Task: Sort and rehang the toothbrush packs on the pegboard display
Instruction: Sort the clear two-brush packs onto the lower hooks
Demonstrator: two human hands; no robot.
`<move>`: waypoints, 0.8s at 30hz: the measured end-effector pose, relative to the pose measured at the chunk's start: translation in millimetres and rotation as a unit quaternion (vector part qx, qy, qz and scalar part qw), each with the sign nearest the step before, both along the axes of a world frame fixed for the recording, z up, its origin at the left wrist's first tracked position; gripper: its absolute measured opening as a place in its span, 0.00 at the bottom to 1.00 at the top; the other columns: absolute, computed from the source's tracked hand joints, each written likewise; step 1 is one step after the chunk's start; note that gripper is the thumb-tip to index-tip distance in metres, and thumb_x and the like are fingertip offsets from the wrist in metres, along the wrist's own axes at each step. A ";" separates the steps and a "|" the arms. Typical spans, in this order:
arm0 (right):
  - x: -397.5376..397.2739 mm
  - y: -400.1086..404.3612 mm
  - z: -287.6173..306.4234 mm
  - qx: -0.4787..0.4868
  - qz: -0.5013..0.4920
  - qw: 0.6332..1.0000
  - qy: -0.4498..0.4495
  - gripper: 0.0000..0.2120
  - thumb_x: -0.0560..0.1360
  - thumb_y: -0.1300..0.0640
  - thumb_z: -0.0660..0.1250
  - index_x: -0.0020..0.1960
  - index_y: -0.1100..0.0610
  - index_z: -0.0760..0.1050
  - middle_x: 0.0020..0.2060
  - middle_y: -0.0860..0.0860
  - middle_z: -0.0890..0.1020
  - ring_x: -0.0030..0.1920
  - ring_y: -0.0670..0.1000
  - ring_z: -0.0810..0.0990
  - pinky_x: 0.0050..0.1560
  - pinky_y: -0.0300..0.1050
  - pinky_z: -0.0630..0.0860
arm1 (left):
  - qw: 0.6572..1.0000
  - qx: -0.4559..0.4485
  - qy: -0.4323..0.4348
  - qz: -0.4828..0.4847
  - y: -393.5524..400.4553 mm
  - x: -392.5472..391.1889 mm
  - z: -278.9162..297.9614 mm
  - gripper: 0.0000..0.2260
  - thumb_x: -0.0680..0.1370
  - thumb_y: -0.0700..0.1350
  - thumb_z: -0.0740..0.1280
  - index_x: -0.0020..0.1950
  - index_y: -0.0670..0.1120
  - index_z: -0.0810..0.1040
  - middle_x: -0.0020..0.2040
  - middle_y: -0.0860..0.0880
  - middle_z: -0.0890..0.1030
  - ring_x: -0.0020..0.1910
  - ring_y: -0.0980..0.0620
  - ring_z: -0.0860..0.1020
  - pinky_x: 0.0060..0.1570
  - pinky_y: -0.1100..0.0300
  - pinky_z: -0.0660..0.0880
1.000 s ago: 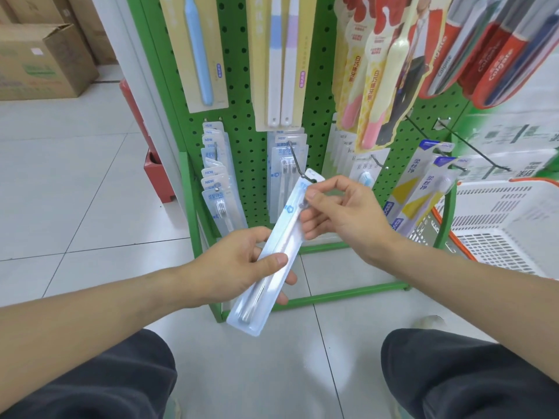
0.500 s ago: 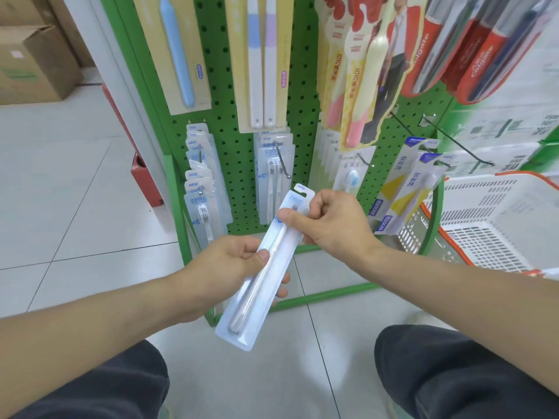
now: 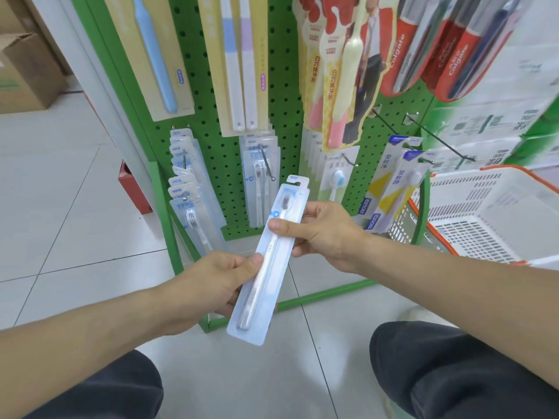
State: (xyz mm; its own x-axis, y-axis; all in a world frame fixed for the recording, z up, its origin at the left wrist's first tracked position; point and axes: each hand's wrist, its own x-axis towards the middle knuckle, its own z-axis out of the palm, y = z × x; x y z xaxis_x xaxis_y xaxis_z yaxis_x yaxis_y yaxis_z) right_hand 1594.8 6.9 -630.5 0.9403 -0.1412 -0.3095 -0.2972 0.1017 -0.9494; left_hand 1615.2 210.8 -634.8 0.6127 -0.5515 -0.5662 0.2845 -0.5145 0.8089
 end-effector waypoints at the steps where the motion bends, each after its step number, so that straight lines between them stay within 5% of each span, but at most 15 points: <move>1: 1.0 -1.4 -1.5 -0.003 -0.004 1.000 -0.005 0.17 0.72 0.63 0.78 0.57 0.69 0.80 0.39 0.56 0.87 0.34 0.51 0.86 0.30 0.38 0.79 | 1.000 0.004 0.005 -0.016 0.4 1.2 0.8 0.18 0.83 0.54 0.59 0.56 0.43 0.82 0.48 0.43 0.87 0.46 0.45 0.86 0.43 0.55 0.81; 6: -4.5 6.7 -9.2 -0.021 0.061 0.998 0.006 0.18 0.72 0.63 0.78 0.59 0.67 0.78 0.47 0.61 0.87 0.43 0.56 0.87 0.40 0.47 0.84 | 1.000 -0.006 -0.002 -0.008 3.9 3.5 2.1 0.14 0.83 0.48 0.63 0.55 0.39 0.81 0.46 0.41 0.87 0.42 0.47 0.86 0.37 0.59 0.81; 12: -6.2 17.4 -11.8 -0.029 0.092 0.995 -0.011 0.22 0.70 0.67 0.79 0.60 0.67 0.75 0.47 0.62 0.87 0.43 0.58 0.87 0.37 0.46 0.82 | 1.000 -0.025 0.003 0.007 7.2 4.4 -3.2 0.14 0.83 0.48 0.63 0.58 0.39 0.81 0.48 0.41 0.87 0.44 0.45 0.86 0.39 0.56 0.82; 18: -2.6 11.7 -9.6 0.000 0.070 0.998 0.005 0.15 0.76 0.64 0.73 0.61 0.67 0.75 0.42 0.59 0.87 0.41 0.56 0.87 0.39 0.49 0.84 | 0.990 -0.056 0.070 -0.112 17.2 8.7 3.8 0.20 0.77 0.41 0.71 0.68 0.44 0.73 0.52 0.39 0.85 0.51 0.38 0.85 0.48 0.51 0.83; 24: -2.3 12.3 -7.7 0.003 0.081 0.997 0.006 0.12 0.80 0.59 0.70 0.60 0.65 0.76 0.42 0.58 0.86 0.40 0.54 0.87 0.37 0.45 0.83 | 0.985 -0.088 0.058 -0.139 16.3 4.6 4.1 0.22 0.73 0.36 0.73 0.66 0.42 0.74 0.49 0.38 0.85 0.44 0.39 0.85 0.43 0.55 0.81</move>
State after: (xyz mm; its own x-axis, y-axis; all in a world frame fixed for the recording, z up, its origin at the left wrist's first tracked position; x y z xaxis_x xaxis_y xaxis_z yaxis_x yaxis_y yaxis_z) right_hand 1592.6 19.2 -638.2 0.9469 0.0131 -0.3212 -0.3214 0.0573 -0.9452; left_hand 1619.8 227.0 -630.7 0.3612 -0.7847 -0.5037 0.2488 -0.4395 0.8631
